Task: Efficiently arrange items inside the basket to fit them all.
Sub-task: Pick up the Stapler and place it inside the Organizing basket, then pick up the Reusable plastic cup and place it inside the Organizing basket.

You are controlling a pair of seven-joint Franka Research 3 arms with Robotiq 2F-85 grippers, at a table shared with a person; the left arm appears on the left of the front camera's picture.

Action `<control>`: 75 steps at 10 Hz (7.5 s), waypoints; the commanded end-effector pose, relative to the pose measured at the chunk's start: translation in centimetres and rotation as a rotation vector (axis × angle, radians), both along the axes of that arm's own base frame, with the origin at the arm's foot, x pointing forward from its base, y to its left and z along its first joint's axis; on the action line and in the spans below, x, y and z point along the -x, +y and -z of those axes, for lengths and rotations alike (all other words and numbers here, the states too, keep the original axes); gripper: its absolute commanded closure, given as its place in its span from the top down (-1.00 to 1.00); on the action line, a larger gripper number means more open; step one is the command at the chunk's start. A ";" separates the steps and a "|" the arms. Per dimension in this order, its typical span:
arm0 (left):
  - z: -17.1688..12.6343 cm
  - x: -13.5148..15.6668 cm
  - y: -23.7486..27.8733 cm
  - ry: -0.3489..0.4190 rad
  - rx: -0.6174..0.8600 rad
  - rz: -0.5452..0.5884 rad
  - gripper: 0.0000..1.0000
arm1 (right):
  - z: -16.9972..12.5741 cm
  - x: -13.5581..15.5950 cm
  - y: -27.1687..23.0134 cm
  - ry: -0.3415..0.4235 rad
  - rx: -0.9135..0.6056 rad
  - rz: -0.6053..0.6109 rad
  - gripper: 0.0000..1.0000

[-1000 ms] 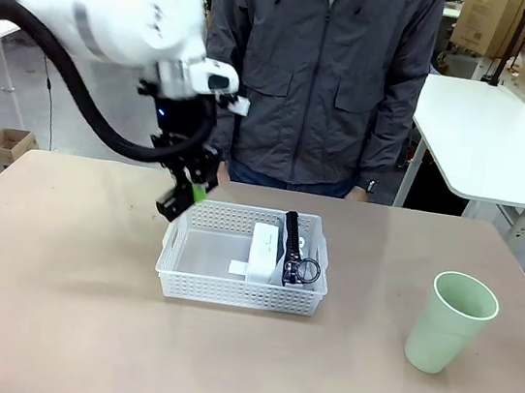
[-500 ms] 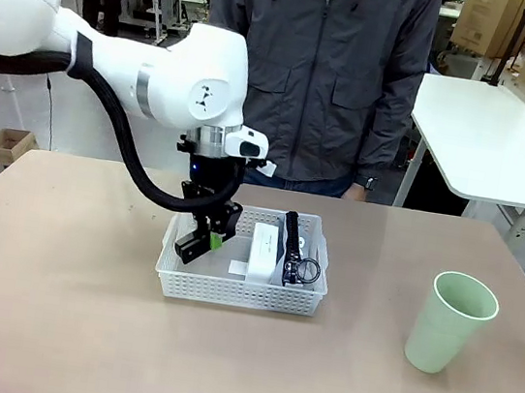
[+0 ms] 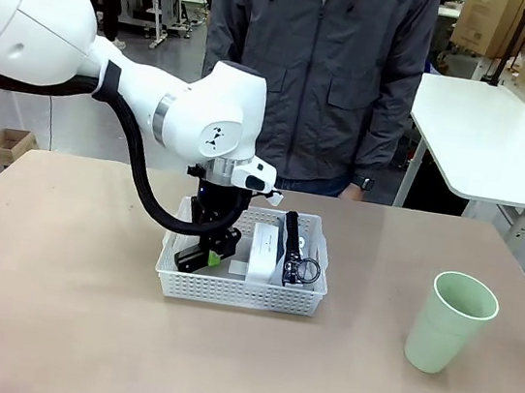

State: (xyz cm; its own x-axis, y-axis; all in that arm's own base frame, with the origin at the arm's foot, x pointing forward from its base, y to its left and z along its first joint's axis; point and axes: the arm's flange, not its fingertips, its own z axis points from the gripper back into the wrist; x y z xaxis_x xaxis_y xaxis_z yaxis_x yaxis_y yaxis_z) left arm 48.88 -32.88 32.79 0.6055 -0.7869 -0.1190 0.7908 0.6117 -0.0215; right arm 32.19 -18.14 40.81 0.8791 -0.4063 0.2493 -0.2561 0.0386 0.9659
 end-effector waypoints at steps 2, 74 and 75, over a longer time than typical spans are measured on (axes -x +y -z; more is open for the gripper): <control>-0.2 0.0 -0.1 -0.007 -0.029 0.015 -0.17 | -0.2 0.3 0.0 -0.011 0.005 -0.010 1.00; -16.4 14.6 51.5 -0.173 1.553 -0.945 1.00 | 13.0 1.8 6.2 -1.211 0.620 -0.718 1.00; -16.4 14.6 51.5 -0.173 1.553 -0.945 1.00 | 13.5 1.6 6.2 -1.193 0.614 -0.727 1.00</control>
